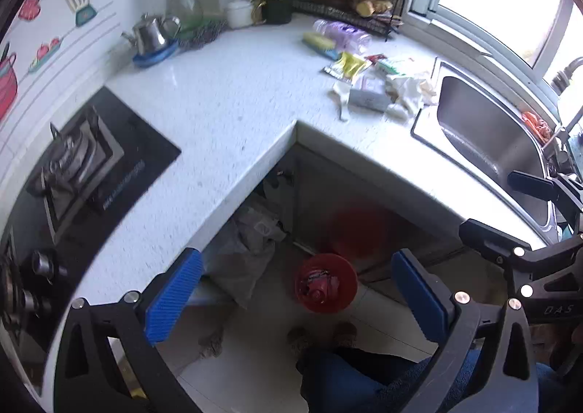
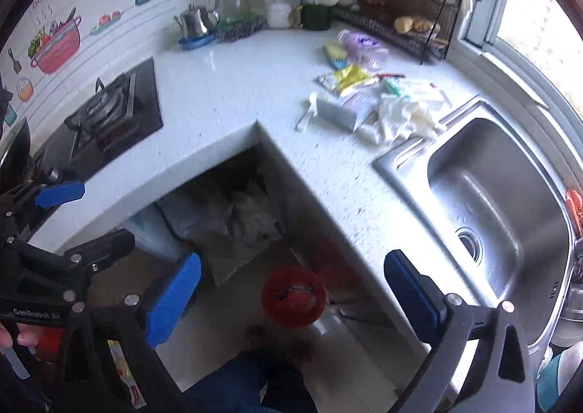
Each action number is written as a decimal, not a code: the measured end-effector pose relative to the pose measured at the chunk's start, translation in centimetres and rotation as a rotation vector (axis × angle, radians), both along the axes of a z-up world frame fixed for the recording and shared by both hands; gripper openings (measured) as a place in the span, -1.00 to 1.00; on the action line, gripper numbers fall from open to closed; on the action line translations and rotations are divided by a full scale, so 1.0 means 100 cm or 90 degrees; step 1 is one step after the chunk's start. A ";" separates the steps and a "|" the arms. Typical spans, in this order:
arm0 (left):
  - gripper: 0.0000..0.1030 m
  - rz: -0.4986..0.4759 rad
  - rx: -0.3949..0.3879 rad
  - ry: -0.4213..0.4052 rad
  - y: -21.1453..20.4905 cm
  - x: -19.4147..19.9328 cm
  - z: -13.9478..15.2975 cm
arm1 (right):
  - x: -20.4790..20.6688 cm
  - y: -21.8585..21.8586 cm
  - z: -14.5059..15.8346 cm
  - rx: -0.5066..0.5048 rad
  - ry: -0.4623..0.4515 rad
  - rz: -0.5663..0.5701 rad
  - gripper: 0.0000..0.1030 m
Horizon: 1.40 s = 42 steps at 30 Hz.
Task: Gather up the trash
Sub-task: 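Raise both tools back up over the counter, then grasp the grape juice bottle with the right tool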
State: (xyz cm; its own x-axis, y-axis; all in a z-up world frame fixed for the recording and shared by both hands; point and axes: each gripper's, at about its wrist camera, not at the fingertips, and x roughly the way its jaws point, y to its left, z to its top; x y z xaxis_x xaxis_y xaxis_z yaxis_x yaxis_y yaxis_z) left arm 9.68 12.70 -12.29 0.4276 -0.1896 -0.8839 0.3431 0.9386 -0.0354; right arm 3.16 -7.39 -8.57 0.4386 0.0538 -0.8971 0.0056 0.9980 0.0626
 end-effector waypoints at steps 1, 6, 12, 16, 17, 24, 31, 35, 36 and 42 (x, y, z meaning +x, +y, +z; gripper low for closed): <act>1.00 -0.006 0.005 -0.006 -0.004 0.002 0.005 | 0.000 -0.003 0.005 -0.002 -0.008 -0.004 0.98; 1.00 -0.030 0.010 -0.029 -0.020 0.008 0.029 | 0.004 -0.020 0.024 0.011 -0.030 -0.021 0.99; 1.00 -0.073 0.014 -0.049 -0.046 0.035 0.050 | 0.021 -0.034 0.043 0.008 -0.056 -0.056 0.99; 1.00 -0.111 0.015 -0.056 -0.064 0.062 0.053 | 0.034 -0.048 0.046 0.009 -0.060 -0.090 0.99; 1.00 -0.121 0.014 -0.054 -0.068 0.071 0.052 | 0.038 -0.051 0.046 0.008 -0.059 -0.098 0.99; 1.00 -0.215 0.024 -0.043 -0.097 0.149 0.043 | 0.083 -0.076 0.034 0.012 -0.043 -0.179 0.99; 1.00 -0.291 0.026 -0.033 -0.111 0.237 0.039 | 0.152 -0.087 0.027 0.022 -0.024 -0.254 0.99; 1.00 -0.322 0.017 -0.020 -0.115 0.282 0.037 | 0.196 -0.095 0.027 0.022 -0.025 -0.267 0.99; 1.00 -0.325 0.014 -0.017 -0.116 0.295 0.036 | 0.207 -0.097 0.028 0.017 -0.024 -0.265 0.99; 1.00 -0.314 0.011 0.008 -0.121 0.361 0.017 | 0.274 -0.114 0.015 -0.012 -0.005 -0.232 0.99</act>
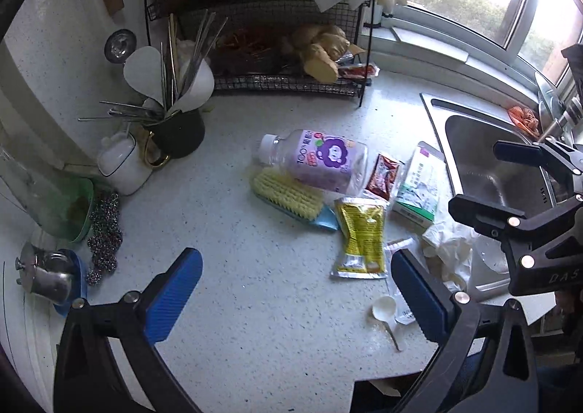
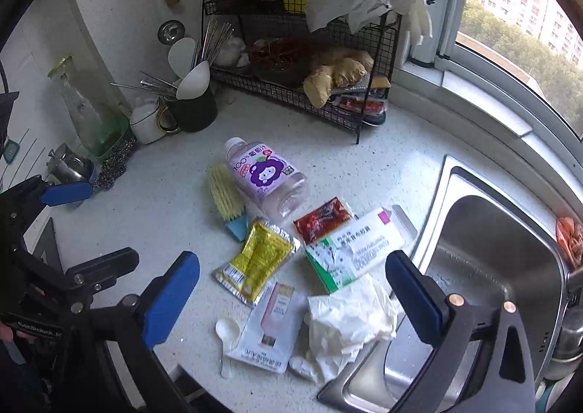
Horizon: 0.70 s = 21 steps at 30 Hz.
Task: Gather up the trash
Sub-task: 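Grasp the grape juice bottle with the right tool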
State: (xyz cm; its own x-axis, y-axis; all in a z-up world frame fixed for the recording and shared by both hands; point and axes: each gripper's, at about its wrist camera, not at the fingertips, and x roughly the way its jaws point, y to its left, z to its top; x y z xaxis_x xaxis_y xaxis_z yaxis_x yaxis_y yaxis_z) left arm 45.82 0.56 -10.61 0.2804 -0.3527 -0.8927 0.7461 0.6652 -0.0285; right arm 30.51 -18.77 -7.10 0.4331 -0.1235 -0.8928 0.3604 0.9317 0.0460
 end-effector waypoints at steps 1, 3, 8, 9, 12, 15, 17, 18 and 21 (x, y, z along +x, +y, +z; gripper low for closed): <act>1.00 0.002 0.000 0.005 -0.001 0.005 -0.004 | 0.009 -0.002 -0.004 -0.003 0.011 0.009 0.99; 1.00 0.006 -0.001 0.025 -0.003 0.023 -0.015 | 0.030 -0.005 -0.016 -0.005 0.029 0.032 0.99; 1.00 0.020 0.015 0.054 -0.010 0.062 -0.044 | 0.074 -0.018 -0.049 0.010 0.077 0.062 0.99; 1.00 0.017 0.015 0.058 -0.012 0.068 -0.049 | 0.082 -0.019 -0.057 0.005 0.088 0.066 0.99; 1.00 0.015 0.024 0.069 -0.017 0.082 -0.068 | 0.101 -0.021 -0.077 0.008 0.116 0.093 0.99; 1.00 0.019 0.019 0.091 -0.020 0.095 -0.083 | 0.116 -0.020 -0.094 0.011 0.143 0.120 0.98; 1.00 0.020 0.017 0.099 -0.021 0.100 -0.090 | 0.123 -0.022 -0.103 0.011 0.157 0.128 0.98; 1.00 0.019 0.019 0.101 -0.022 0.102 -0.094 | 0.126 -0.023 -0.107 0.014 0.163 0.132 0.95; 1.00 0.019 0.019 0.105 -0.020 0.106 -0.101 | 0.132 -0.026 -0.119 0.026 0.184 0.153 0.86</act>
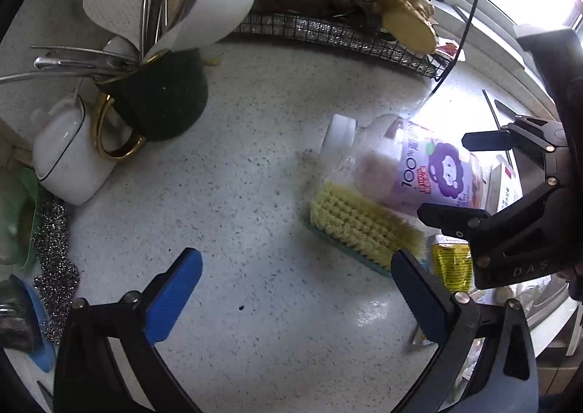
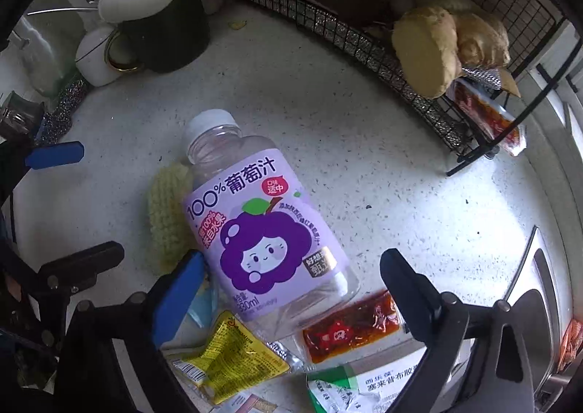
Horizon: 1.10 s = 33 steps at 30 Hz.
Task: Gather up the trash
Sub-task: 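Grasp the grape juice bottle with the right tool, then grasp the yellow scrub brush with the left tool while the right tool holds the bottle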
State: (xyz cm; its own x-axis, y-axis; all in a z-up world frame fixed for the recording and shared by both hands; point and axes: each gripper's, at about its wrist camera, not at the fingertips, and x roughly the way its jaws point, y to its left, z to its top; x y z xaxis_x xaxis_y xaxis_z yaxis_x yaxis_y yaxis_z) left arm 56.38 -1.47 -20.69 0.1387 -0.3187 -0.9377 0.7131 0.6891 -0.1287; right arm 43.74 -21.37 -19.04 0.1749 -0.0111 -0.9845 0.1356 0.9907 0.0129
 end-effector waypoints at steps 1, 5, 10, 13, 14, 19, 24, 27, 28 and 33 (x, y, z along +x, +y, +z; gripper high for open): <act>1.00 0.001 -0.003 0.006 0.003 0.002 -0.002 | 0.001 -0.001 -0.004 0.006 0.005 0.005 0.85; 1.00 -0.004 -0.006 0.019 0.004 0.004 -0.006 | 0.004 -0.003 -0.011 0.026 0.010 0.015 0.68; 1.00 -0.004 -0.014 0.028 0.002 0.002 -0.004 | 0.001 0.003 -0.009 0.019 -0.021 0.025 0.62; 1.00 0.001 -0.017 0.030 0.007 0.000 -0.001 | -0.010 0.005 -0.001 0.007 -0.046 0.004 0.58; 1.00 0.004 -0.017 0.032 0.007 -0.002 0.001 | -0.017 0.005 0.005 -0.004 -0.059 -0.008 0.58; 1.00 0.011 -0.030 0.053 -0.003 -0.008 0.000 | -0.054 0.002 0.027 -0.024 -0.104 -0.085 0.51; 1.00 0.007 -0.014 0.054 -0.018 -0.013 -0.007 | -0.087 -0.007 0.039 -0.028 -0.132 -0.154 0.48; 1.00 0.015 -0.014 0.071 -0.024 -0.014 -0.014 | -0.100 -0.014 0.039 -0.027 -0.133 -0.183 0.48; 1.00 0.019 -0.012 0.073 -0.026 -0.013 -0.016 | -0.098 -0.014 0.039 -0.027 -0.130 -0.188 0.48; 1.00 0.049 0.001 0.088 -0.035 -0.007 -0.031 | -0.099 -0.021 0.040 -0.029 -0.122 -0.215 0.47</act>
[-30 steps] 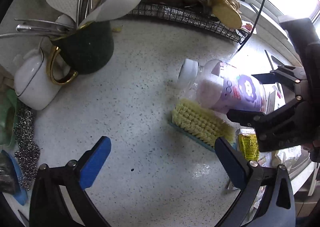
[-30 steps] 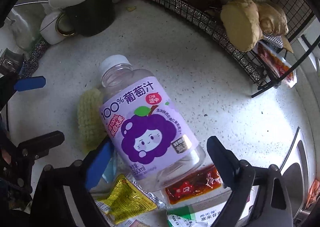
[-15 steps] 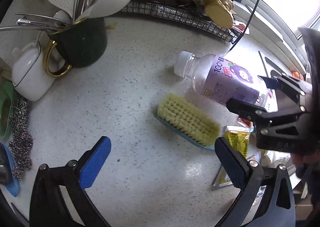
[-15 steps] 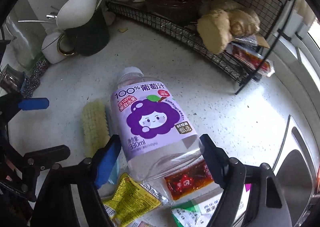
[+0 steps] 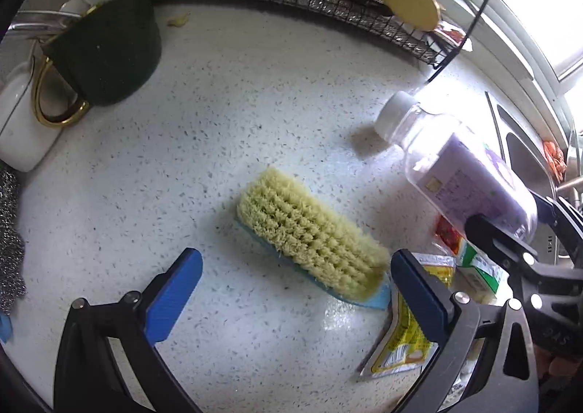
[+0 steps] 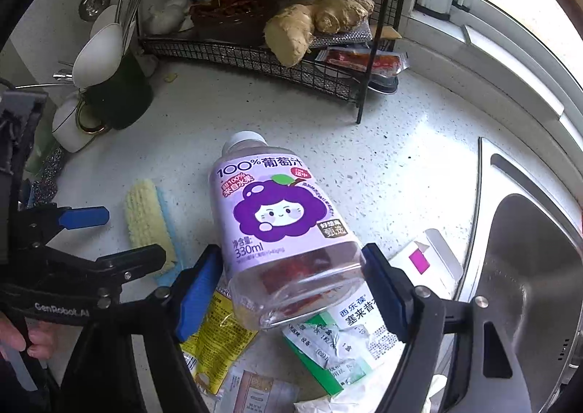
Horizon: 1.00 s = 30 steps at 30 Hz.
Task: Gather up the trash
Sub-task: 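Grasp the yellow scrub brush with the left tool while the right tool holds the bottle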
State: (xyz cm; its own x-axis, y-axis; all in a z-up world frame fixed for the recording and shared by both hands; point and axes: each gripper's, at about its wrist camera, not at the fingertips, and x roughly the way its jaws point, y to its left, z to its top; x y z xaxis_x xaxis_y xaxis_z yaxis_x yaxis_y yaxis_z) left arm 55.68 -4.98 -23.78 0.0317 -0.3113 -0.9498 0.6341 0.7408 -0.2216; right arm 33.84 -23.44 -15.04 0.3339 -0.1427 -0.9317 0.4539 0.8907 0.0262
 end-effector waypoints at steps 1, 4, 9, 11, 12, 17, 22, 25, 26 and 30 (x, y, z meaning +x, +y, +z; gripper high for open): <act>1.00 0.001 -0.004 0.003 0.000 0.000 -0.001 | -0.001 0.001 0.000 -0.003 0.003 0.001 0.46; 0.98 0.001 -0.009 0.004 -0.003 0.002 -0.004 | 0.006 0.003 -0.004 -0.009 0.007 0.008 0.46; 0.79 -0.020 0.013 -0.023 -0.017 0.001 -0.006 | 0.015 0.005 -0.012 0.004 0.012 0.007 0.45; 0.47 -0.028 0.015 -0.030 -0.025 -0.001 -0.003 | 0.018 0.003 -0.014 0.008 0.012 0.004 0.45; 0.37 -0.030 0.011 -0.027 -0.027 -0.002 -0.002 | 0.018 0.004 -0.014 0.009 0.012 0.004 0.45; -0.21 -0.046 0.003 -0.033 -0.027 -0.006 0.002 | 0.020 0.005 -0.012 0.008 0.006 0.006 0.44; -0.46 -0.035 -0.011 -0.066 -0.017 -0.003 0.020 | 0.021 0.009 -0.003 0.005 -0.013 0.012 0.43; -0.48 -0.037 -0.019 -0.085 -0.009 -0.004 0.032 | 0.020 0.013 0.008 0.006 -0.038 0.020 0.42; -0.48 -0.039 -0.021 -0.089 -0.004 -0.008 0.035 | 0.020 0.014 0.011 0.003 -0.041 0.023 0.42; -0.49 -0.041 -0.027 -0.105 0.005 -0.015 0.050 | 0.018 0.021 0.026 -0.006 -0.066 0.032 0.40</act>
State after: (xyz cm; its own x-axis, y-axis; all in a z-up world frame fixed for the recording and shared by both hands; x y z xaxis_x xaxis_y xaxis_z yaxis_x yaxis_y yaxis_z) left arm 54.22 -4.50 -18.78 0.1643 -0.3575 -0.9194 0.7107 0.6892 -0.1410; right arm 35.62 -21.38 -12.48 0.4351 -0.1313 -0.8907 0.4034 0.9129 0.0624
